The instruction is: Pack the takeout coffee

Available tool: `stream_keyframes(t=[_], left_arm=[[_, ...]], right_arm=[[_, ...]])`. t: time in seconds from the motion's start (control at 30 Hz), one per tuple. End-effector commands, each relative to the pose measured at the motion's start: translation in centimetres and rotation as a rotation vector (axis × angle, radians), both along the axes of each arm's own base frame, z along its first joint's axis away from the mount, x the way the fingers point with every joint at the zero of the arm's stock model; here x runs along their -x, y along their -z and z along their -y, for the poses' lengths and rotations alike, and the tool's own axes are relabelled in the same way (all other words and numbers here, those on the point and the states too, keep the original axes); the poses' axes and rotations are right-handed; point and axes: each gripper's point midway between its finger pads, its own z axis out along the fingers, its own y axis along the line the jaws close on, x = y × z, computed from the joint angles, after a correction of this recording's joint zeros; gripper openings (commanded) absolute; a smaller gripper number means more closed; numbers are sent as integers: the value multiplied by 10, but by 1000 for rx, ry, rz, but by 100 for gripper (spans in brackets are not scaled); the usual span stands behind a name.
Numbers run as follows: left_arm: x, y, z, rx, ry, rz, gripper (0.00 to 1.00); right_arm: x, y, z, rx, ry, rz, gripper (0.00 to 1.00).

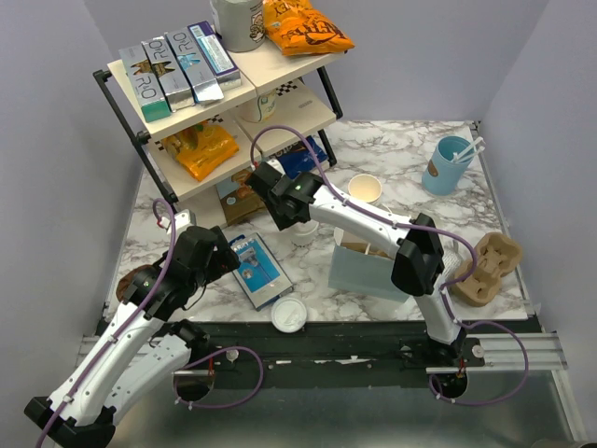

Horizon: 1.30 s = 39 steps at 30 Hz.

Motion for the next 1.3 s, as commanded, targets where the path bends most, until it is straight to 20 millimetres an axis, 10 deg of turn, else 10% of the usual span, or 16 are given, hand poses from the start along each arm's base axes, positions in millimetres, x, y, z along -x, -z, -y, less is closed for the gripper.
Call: stream_keyframes(t=[0.0,0.7,0.8,1.27], left_arm=[[-1,2,3,4,17,1,99],[-1,1,4,9,23,4,99],[-1,1,4,11,24,4,99],[-1,2,5,9,27,-1,97]], right_arm=[[8,16,-4,-9,-20,-56,41],[10,19,9,31,18,-54,16],[9,16,10,26,31,-49,1],[6,-3,10,-112,32,-26,1]])
